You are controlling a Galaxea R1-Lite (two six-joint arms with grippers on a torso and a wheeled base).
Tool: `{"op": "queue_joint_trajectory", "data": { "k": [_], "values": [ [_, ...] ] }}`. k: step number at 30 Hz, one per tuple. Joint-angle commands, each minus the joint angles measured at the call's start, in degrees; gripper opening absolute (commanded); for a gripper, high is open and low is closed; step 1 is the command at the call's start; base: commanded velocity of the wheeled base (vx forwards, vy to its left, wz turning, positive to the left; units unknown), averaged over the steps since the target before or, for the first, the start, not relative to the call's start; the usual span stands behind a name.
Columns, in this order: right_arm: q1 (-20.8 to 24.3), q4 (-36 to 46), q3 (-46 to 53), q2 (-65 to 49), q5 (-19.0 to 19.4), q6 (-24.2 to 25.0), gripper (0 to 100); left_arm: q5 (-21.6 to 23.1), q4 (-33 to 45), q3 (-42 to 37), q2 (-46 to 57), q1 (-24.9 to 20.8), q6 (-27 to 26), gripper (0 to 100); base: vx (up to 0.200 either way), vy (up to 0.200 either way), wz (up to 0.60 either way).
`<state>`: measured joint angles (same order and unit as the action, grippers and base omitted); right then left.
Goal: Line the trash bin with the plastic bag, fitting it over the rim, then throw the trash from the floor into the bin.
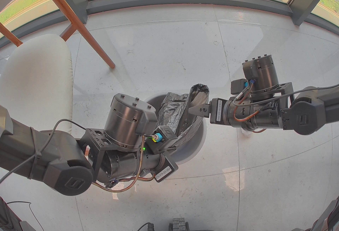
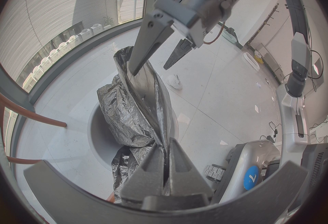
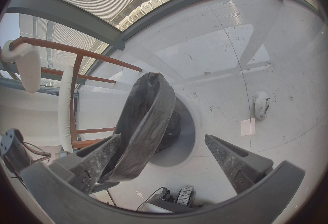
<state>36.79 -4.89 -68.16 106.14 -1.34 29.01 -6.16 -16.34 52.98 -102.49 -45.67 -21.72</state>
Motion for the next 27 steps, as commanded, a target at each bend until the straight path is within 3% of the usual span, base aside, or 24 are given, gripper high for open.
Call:
{"op": "queue_joint_trajectory", "data": {
  "k": [1,5,6,20,27],
  "values": [
    [0.03,-0.03,-1.19,2.67,-0.42,-0.19,100,-0.08,-0.10,0.02,0.01,-0.21,0.01,0,0.000,0.000,0.00],
    [0.03,-0.12,-1.19,3.72,-0.59,-0.45,100,-0.08,-0.10,0.02,0.01,-0.21,0.01,0,0.000,0.000,0.00],
    [0.03,-0.21,-1.19,3.72,-0.77,-0.45,0,-0.08,-0.10,0.02,0.01,-0.21,0.10,0,0.000,0.000,0.00],
    [1.00,-0.30,-2.77,4.69,-1.91,-0.62,0,-0.26,-0.19,0.63,-0.52,-0.30,2.48,0,0.000,0.000,0.00],
    [-1.20,-4.60,-3.65,7.06,-2.00,-5.28,0,-1.05,-0.28,1.42,-1.58,-0.21,2.74,0,0.000,0.000,0.00]
  ]
}}
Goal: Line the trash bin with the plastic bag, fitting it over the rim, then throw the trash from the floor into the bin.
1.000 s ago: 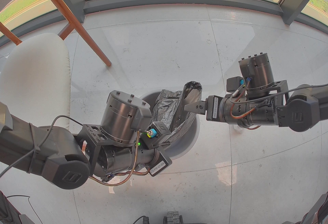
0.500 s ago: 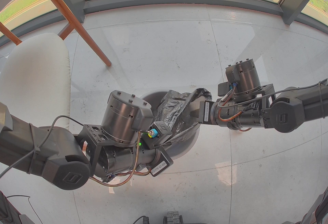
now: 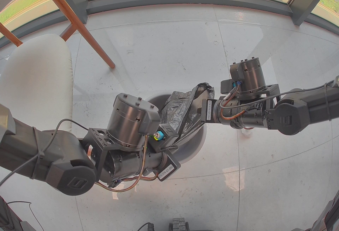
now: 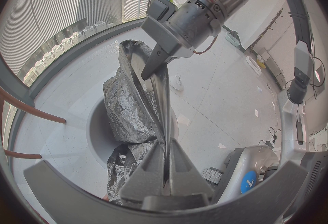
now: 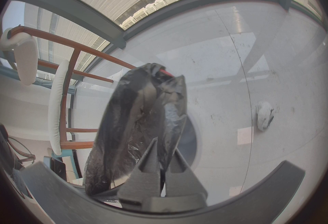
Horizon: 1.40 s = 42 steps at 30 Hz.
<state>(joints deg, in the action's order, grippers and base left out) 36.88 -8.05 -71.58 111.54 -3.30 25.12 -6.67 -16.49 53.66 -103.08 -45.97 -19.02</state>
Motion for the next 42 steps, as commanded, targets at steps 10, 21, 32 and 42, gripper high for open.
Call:
{"op": "queue_joint_trajectory", "data": {
  "k": [10,21,32,42],
  "values": [
    [-4.80,-4.35,-0.14,3.42,-0.04,-8.78,0,-1.59,0.15,3.91,-4.85,-0.61,1.09,0,0.000,0.000,0.00],
    [-5.94,-4.43,3.20,3.50,0.75,-9.57,0,-1.86,0.67,6.37,-10.03,-3.34,7.33,100,0.000,0.000,0.00],
    [-5.85,-4.52,2.76,4.30,0.84,-9.74,0,-5.20,0.32,12.87,-16.97,-2.54,7.50,100,0.000,0.000,0.00],
    [-5.76,-4.52,3.12,3.77,0.75,-9.74,0,-7.66,0.32,18.67,-20.05,1.76,7.50,100,0.000,0.000,0.00]
  ]
}}
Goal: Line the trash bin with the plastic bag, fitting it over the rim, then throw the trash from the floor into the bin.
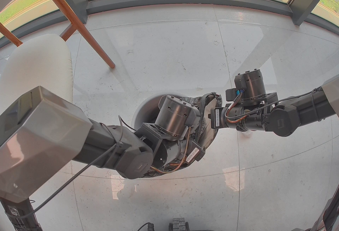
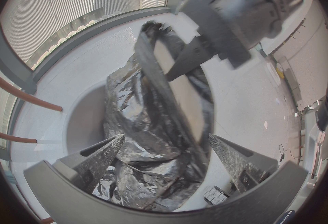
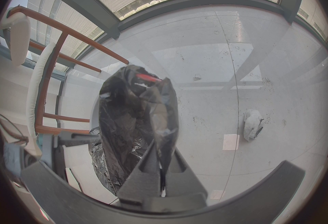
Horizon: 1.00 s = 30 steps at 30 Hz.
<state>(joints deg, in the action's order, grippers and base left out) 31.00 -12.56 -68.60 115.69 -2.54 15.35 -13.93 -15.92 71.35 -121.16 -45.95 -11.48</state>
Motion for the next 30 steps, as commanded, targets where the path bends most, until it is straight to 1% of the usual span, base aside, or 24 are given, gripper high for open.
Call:
{"op": "queue_joint_trajectory", "data": {
  "k": [1,2,3,8,9,12,14,18,23,26,30],
  "values": [
    [0.11,-0.01,0.13,-0.38,-0.01,0.03,0,-0.39,-0.25,0.98,-1.97,1.74,-0.03,100,0.000,0.000,0.00],
    [0.11,-0.01,0.13,-0.38,-0.01,0.03,0,-0.39,-0.25,0.98,-1.97,1.74,-0.03,100,0.000,0.000,0.00],
    [0.11,-0.01,0.13,-0.38,-0.01,0.03,0,-2.50,0.01,2.13,-2.32,2.00,0.06,100,0.000,0.000,0.00],
    [0.20,-0.01,0.04,-0.29,-0.19,0.03,0,-3.20,-0.16,0.19,-2.41,1.83,-0.12,100,0.000,0.000,0.00],
    [0.20,-0.01,0.04,-0.29,-0.28,0.03,0,-3.20,-0.16,-0.07,-2.32,1.83,-0.21,0,0.000,0.000,0.00],
    [0.11,-0.01,-0.05,-0.20,-0.45,0.12,0,-3.20,-0.16,-0.51,-2.32,1.74,-0.12,0,0.000,0.000,0.00],
    [-0.06,-1.24,0.31,-0.11,-0.45,0.21,0,-3.20,-0.25,-3.68,-1.97,1.83,-0.03,0,0.000,0.000,0.00],
    [-0.33,-3.62,0.39,0.06,-0.36,0.21,0,-3.12,-0.43,-5.43,-1.53,1.91,0.06,0,0.000,0.000,0.00],
    [-0.41,-4.14,1.01,-0.38,-0.01,0.03,0,-2.68,0.19,-2.45,-0.13,3.32,-0.03,0,0.000,0.000,0.00],
    [-0.24,-4.14,1.71,-0.64,0.07,-0.05,0,-2.24,2.21,1.33,2.07,4.29,-0.47,0,0.000,0.000,0.00],
    [0.02,-4.06,2.41,-1.08,0.25,-0.23,0,-2.24,10.82,8.98,4.27,4.81,-0.47,0,0.000,0.000,0.00]
  ]
}}
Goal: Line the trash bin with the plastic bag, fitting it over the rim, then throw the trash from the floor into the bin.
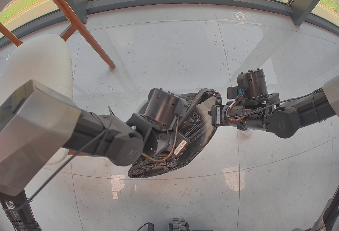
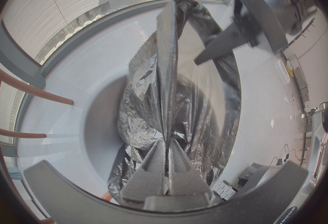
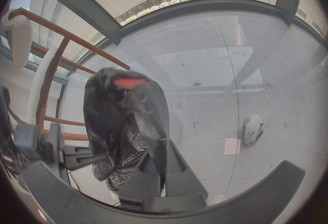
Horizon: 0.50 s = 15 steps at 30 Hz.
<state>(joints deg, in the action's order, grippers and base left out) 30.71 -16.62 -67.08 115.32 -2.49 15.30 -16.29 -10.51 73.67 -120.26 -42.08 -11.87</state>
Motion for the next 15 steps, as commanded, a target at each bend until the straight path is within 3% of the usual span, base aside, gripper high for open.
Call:
{"op": "queue_joint_trajectory", "data": {
  "k": [1,5,9,15],
  "values": [
    [0.41,-0.08,1.96,-1.07,0.20,-0.53,0,0.11,9.72,10.62,4.16,1.92,-0.17,0,0.000,0.000,0.00],
    [0.14,-3.25,5.83,-0.80,0.29,-1.06,0,0.11,16.40,17.83,4.07,4.38,-0.26,0,0.000,0.000,0.00],
    [-0.39,-12.21,8.20,0.08,1.17,-1.68,0,0.99,16.75,22.05,3.45,7.28,-1.40,0,0.000,0.000,0.00],
    [-1.26,-15.99,8.02,0.25,2.22,-2.29,0,1.17,16.48,22.57,2.31,9.39,-2.72,0,0.000,0.000,0.00]
  ]
}}
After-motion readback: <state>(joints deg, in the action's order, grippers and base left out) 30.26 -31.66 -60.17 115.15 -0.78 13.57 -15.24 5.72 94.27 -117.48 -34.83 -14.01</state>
